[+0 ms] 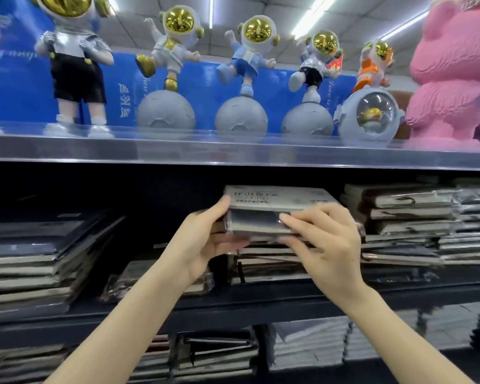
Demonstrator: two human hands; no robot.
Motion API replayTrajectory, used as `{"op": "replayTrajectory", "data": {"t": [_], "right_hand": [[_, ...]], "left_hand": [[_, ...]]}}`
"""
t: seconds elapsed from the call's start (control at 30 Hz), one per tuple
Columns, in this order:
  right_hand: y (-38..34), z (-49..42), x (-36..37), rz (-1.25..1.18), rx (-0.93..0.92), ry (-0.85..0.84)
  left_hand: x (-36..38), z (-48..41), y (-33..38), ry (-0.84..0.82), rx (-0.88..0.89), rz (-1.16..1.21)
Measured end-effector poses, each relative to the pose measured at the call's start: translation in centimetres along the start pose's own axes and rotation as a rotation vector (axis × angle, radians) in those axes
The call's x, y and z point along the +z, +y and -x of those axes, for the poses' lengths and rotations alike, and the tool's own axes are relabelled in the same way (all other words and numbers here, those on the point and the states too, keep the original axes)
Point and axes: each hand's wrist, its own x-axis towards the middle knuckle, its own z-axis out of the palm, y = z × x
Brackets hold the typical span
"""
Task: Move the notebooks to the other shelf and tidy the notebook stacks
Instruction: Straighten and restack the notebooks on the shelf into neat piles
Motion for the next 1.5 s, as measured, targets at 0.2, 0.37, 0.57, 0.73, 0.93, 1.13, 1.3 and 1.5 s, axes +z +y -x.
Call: {"op": "replayTrajectory", "data": {"t": [0.2,0.37,0.57,0.73,0.93,1.13,1.3,1.5], "right_hand": [[0.2,0.4,-2.9,-0.109,0.201,-0.125],[0.7,-0.1,-4.1,0.117,0.198,-0.234],[-1.1,-1.1,-3.9,0.077,0.151,-0.193],[-6.1,-1.5,-1.3,-0.014,0.091,-0.099],[-12.6,-3.9,6.8,-0.107,0.030,-0.064],[-19.6,-6.7,15.3,-0.196,0.040,-0.062],[-23.8,-6.9,21.8,-0.209,0.120,-0.280],[-26.3,-8.1,23.8,-0.122,0.070,-0.452]], "left_hand": [[0.0,0.7,0.3,0.028,0.130,-0.149],[0.3,1.2,0.8,0.080,0.093,-0.069],[-0.4,3.0,2.1,0.115,0.126,-0.121],[-4.9,6.3,4.4,0.177,0.159,-0.185],[-13.5,8.3,7.9,0.383,0.112,-0.227],[-23.7,8.3,12.3,0.491,0.117,-0.463],[-30.3,7.3,12.7,0.620,0.145,-1.059],[-33.1,7.1,10.4,0.530,0.173,-1.038]]}}
